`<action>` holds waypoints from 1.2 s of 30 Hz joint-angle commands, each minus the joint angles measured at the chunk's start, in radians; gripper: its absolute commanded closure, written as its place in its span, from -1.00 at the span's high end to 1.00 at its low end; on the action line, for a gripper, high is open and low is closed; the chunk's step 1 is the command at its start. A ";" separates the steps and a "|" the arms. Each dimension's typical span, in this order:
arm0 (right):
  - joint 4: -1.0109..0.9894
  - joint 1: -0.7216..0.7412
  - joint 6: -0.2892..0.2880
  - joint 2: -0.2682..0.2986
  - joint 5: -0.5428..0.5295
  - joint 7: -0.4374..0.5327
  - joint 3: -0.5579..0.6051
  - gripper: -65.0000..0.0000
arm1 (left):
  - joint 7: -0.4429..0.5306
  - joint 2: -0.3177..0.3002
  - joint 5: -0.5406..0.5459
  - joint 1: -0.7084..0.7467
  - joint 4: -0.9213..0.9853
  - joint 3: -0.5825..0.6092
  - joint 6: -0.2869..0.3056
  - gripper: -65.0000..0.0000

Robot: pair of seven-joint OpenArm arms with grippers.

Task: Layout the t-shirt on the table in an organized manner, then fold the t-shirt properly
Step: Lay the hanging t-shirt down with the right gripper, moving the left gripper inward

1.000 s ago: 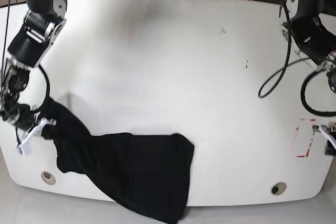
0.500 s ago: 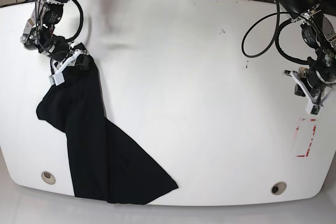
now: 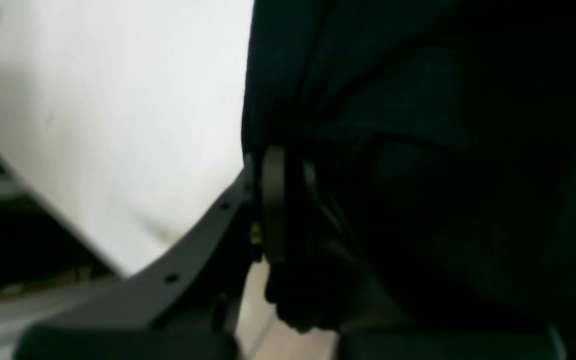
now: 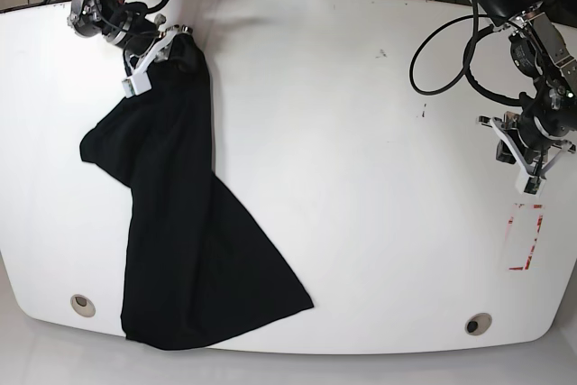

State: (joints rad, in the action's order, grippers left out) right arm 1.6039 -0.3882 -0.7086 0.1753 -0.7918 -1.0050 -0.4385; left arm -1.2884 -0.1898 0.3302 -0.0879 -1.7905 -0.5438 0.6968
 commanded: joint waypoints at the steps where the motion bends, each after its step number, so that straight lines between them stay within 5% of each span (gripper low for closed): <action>1: 0.032 -0.073 0.010 0.008 0.078 -0.051 0.020 -1.00 | 0.023 -0.012 0.011 -0.017 -0.018 0.009 0.001 -0.87; 17: 0.063 -0.194 0.010 0.025 0.079 -0.018 0.093 -0.97 | 0.025 0.042 0.008 -0.040 -0.013 0.023 0.001 -0.86; 21: 0.063 -0.188 0.010 0.031 0.079 -0.016 0.089 -0.61 | 0.025 0.059 0.008 -0.072 0.014 0.090 0.001 -0.68; 27: 0.095 -0.168 0.010 0.033 0.079 -0.015 0.088 0.02 | 0.029 0.126 0.008 -0.135 0.126 0.150 0.001 -0.10; 31: 0.135 -0.162 0.010 0.031 0.079 -0.015 0.088 0.20 | 0.069 0.186 0.008 -0.180 0.205 0.187 -0.004 0.16; 36: 0.204 -0.151 0.010 0.031 0.081 -0.013 0.045 0.30 | 0.135 0.209 0.010 -0.211 0.292 0.264 -0.075 0.16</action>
State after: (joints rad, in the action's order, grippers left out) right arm 1.7790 -0.5369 -0.7288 0.1925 -0.7628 -0.9836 -0.3576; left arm -1.1854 0.0223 0.3199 -0.2684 -1.5017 -0.2928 0.6247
